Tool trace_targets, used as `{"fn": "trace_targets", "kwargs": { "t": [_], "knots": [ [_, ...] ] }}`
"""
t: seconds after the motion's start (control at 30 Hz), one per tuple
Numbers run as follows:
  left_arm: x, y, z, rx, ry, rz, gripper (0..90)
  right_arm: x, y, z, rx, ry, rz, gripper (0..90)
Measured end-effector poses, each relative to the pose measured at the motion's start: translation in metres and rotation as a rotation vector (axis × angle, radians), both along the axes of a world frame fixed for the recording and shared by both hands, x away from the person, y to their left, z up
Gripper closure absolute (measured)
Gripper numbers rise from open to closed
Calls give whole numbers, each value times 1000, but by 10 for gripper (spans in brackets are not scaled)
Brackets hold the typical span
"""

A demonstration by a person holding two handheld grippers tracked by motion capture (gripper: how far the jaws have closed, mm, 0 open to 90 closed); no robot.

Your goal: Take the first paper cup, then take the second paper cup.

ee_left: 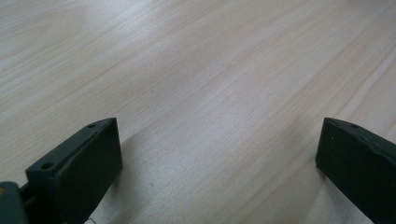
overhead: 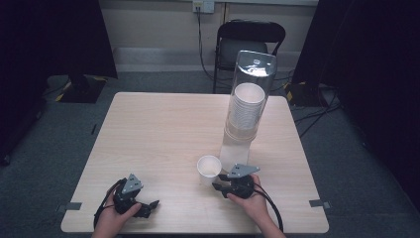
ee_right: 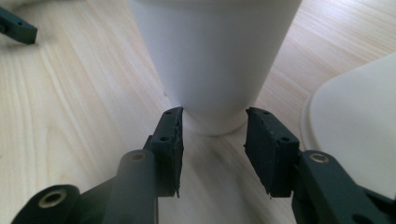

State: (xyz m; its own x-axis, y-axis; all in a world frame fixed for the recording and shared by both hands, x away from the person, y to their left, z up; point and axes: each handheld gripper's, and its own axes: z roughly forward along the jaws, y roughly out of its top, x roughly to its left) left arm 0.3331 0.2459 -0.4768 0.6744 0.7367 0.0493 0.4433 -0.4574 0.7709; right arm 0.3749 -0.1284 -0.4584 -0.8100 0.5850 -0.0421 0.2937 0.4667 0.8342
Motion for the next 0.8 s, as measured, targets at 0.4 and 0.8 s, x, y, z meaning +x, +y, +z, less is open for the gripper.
{"fn": "trace_targets", "kwargs": {
  "t": [0.4,0.8],
  "knots": [
    [0,0,0,0,0,0,0,22,39,-1,20,7,-1,554],
    [0,0,0,1,0,-1,0,12,21,10,-15,-50,-98,161]
  ]
}}
